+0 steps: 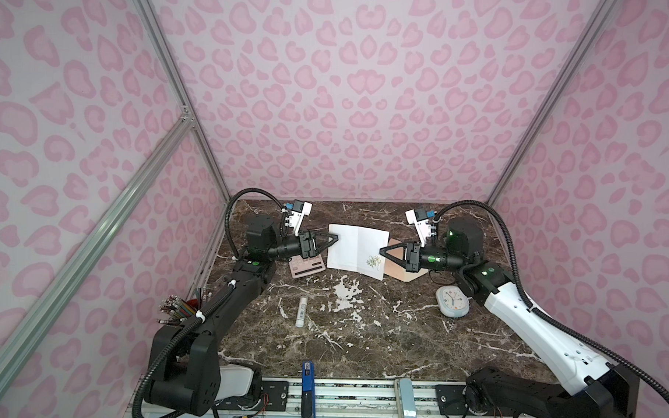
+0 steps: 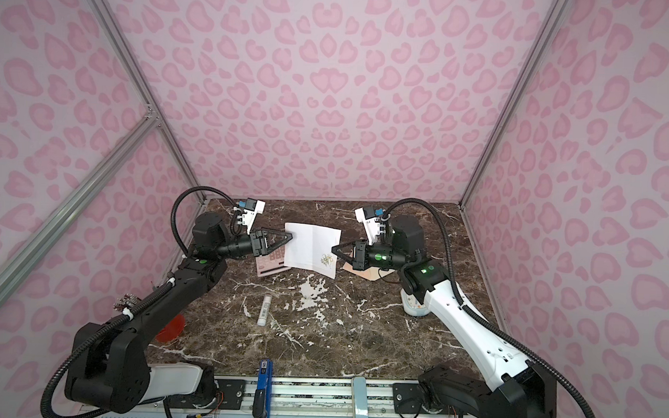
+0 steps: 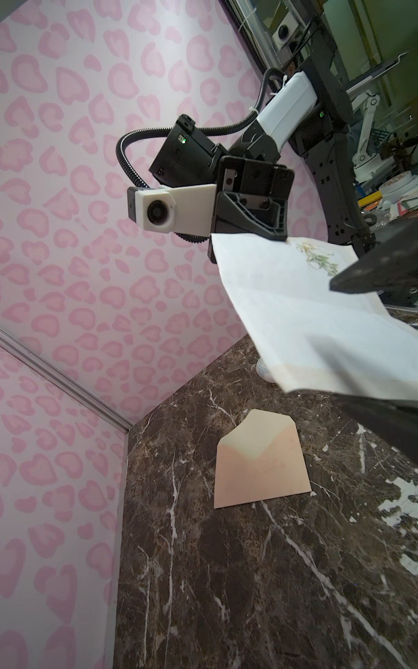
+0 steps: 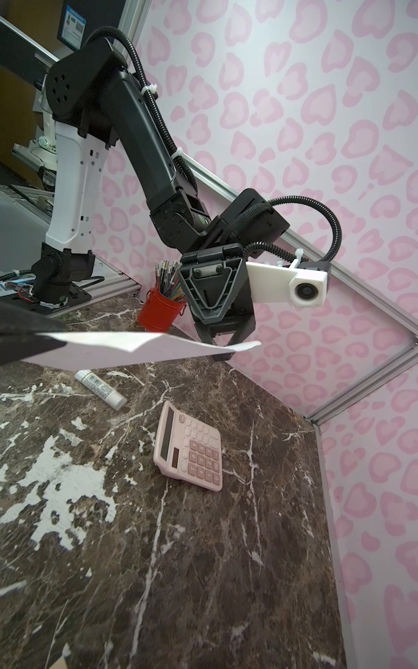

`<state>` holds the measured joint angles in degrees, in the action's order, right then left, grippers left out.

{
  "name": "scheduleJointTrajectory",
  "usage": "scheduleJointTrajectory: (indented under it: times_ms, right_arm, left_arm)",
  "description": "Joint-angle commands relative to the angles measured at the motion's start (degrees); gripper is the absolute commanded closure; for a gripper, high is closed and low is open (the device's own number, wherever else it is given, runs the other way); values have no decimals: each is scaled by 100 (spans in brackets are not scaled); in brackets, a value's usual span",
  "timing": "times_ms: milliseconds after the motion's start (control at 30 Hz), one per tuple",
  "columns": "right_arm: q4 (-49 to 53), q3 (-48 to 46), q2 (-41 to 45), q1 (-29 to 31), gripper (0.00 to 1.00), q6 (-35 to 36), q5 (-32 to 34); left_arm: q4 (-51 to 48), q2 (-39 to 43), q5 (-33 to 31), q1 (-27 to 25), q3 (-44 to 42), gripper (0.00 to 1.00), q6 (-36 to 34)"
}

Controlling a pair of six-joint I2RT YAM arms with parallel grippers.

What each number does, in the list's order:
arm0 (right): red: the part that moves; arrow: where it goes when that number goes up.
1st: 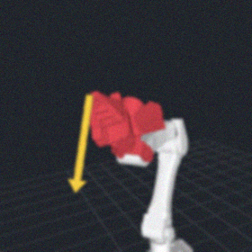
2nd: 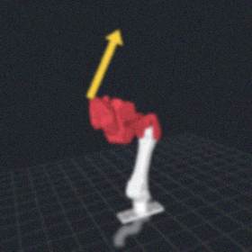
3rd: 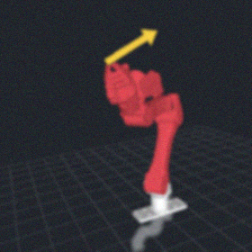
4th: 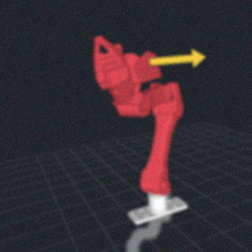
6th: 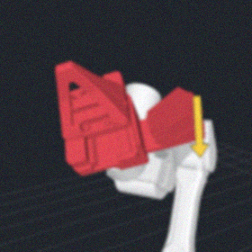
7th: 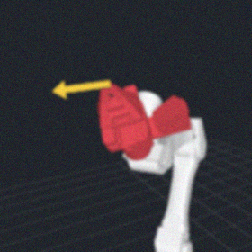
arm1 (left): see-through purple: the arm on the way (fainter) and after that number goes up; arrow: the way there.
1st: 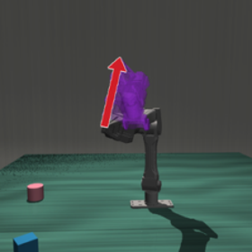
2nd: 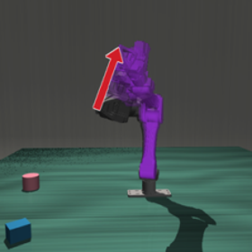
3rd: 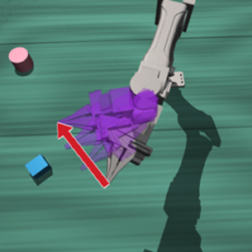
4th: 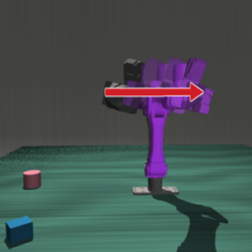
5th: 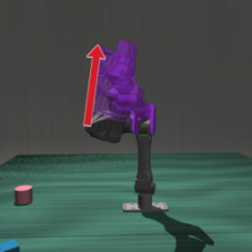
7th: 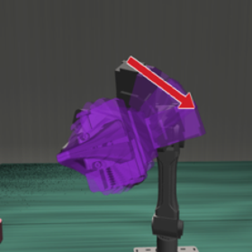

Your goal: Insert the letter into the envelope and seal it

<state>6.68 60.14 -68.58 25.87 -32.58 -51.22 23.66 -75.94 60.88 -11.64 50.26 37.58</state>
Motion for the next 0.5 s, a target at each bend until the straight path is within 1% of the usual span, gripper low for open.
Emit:
scheduleJointTrajectory:
  times_ms: [0,100,233,333,467]
  right_arm:
    - [-99,-23,2,9,100,44,-20]
    - [-49,-17,14,4,100,71,0]
    - [27,-20,27,45,100,132,71]
    - [128,10,14,150,100,221,170]
    - [400,83,-44,377,100,428,480]
  left_arm:
    - [29,51,72,-4,24,62,-139]
    - [-138,86,73,2,54,74,-261]
    - [-249,187,73,-3,50,87,-335]
    - [-329,276,68,-30,44,92,-381]
    - [-718,426,-36,-109,84,95,-638]
